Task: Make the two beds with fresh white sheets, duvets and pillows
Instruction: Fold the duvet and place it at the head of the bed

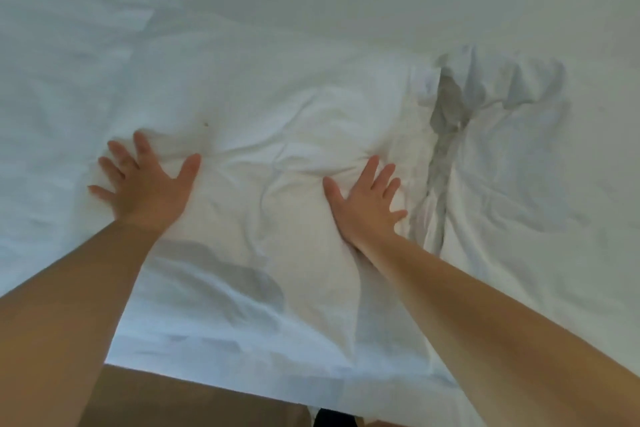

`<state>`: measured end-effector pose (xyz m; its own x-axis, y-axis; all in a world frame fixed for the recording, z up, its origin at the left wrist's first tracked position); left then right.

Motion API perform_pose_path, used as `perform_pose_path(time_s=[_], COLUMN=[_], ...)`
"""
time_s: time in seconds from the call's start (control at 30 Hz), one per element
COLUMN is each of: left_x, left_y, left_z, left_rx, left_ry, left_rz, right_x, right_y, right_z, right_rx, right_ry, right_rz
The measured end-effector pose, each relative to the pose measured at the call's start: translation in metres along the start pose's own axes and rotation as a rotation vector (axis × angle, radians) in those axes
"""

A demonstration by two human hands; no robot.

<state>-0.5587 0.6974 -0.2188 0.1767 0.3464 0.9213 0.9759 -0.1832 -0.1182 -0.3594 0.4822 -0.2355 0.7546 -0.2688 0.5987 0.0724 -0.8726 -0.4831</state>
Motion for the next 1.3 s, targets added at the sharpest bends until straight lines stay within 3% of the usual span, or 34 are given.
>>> perform_pose_path(time_s=[0.23, 0.37, 0.47, 0.6, 0.77, 0.87, 0.97, 1.13, 1.3], left_x=[-0.012, -0.017, -0.003, 0.021, 0.068, 0.121, 0.180, 0.259, 0.302], left_y=[-0.040, -0.062, -0.066, -0.066, -0.060, -0.048, -0.013, 0.080, 0.194], left_z=[0.050, 0.067, 0.073, 0.056, 0.003, -0.039, -0.092, -0.171, -0.274], left_rx=[0.110, 0.209, 0.225, 0.167, 0.129, 0.022, -0.146, -0.427, -0.681], left_ry=[-0.054, -0.223, -0.304, -0.274, -0.163, -0.251, -0.409, -0.488, -0.489], left_rz=[-0.186, -0.390, -0.419, -0.539, -0.597, -0.563, -0.545, -0.495, -0.607], right_x=[-0.039, -0.048, -0.040, -0.027, -0.022, -0.020, 0.004, 0.109, 0.258], right_y=[0.022, 0.021, 0.015, 0.008, -0.013, -0.035, -0.057, -0.077, -0.065], right_z=[0.020, 0.032, 0.043, 0.039, -0.001, -0.028, -0.058, -0.098, -0.145], right_rx=[-0.021, -0.054, -0.084, -0.138, -0.167, -0.091, -0.113, -0.153, -0.036], right_ry=[0.142, 0.069, -0.020, -0.094, -0.068, -0.149, -0.262, -0.466, -0.569], right_rz=[-0.174, -0.222, -0.236, -0.181, 0.123, 0.261, 0.635, 0.956, 1.243])
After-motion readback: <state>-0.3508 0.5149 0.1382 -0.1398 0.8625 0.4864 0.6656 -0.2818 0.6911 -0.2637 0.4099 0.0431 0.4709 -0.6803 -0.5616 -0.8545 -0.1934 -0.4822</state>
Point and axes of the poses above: each hand's wrist, its own z-axis towards the middle knuckle, its own x-axis out of the back of the hand, y = z × x, the point moved 1 cm from there along z, towards the middle knuckle, and after that the axes turned 10 degrees about z, right-handed, at the moved point
